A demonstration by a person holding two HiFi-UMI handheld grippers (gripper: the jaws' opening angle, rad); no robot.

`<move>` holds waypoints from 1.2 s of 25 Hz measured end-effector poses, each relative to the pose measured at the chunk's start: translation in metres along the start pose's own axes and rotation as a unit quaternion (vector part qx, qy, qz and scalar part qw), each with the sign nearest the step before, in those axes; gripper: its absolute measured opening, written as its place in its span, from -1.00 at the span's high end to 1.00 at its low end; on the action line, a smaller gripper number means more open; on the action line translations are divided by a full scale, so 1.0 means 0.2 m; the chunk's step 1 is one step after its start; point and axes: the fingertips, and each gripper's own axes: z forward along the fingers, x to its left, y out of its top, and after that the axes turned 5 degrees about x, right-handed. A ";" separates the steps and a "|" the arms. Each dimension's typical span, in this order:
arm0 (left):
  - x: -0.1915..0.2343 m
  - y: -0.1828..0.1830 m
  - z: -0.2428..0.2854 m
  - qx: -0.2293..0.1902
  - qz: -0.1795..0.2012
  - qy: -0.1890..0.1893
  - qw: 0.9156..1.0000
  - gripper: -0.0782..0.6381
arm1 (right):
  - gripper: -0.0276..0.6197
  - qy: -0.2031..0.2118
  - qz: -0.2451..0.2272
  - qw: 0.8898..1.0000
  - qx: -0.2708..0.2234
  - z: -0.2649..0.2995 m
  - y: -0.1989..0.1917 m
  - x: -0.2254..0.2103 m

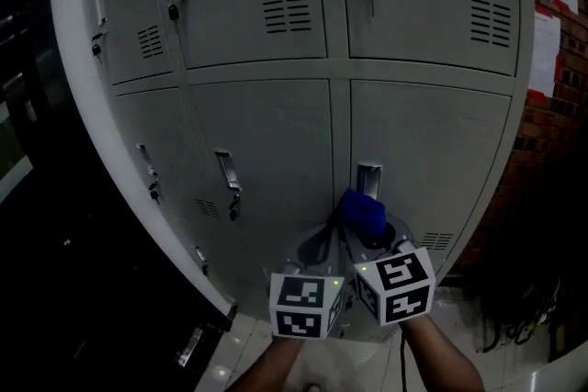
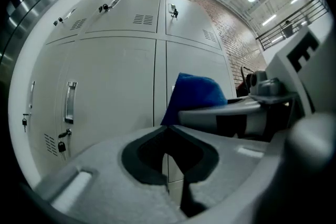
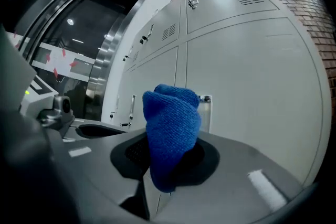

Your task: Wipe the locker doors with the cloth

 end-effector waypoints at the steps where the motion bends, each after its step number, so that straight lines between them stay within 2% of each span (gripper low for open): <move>1: 0.01 0.02 0.00 -0.003 0.007 -0.001 1.000 0.78 | 0.66 -0.001 0.000 1.000 0.001 0.03 0.00 0.00; 3: 0.01 0.07 -0.01 -0.009 0.016 -0.004 1.000 0.78 | 0.66 -0.006 0.003 1.000 0.007 0.07 0.00 0.00; 8: 0.00 0.10 0.01 -0.015 0.009 -0.014 1.000 0.78 | 0.66 -0.023 0.012 0.999 0.019 0.08 -0.04 -0.07; 17: -0.17 0.14 0.11 -0.019 0.001 -0.047 0.999 0.78 | 0.65 -0.070 0.020 0.997 0.023 -0.08 -0.08 -0.32; 23: -0.30 0.13 0.17 -0.016 0.002 -0.066 0.998 0.78 | 0.64 -0.085 0.036 0.995 0.022 -0.19 -0.11 -0.42; 30: -0.44 0.12 0.20 -0.012 0.004 -0.086 0.996 0.78 | 0.65 -0.133 0.034 0.990 0.024 -0.33 -0.14 -0.62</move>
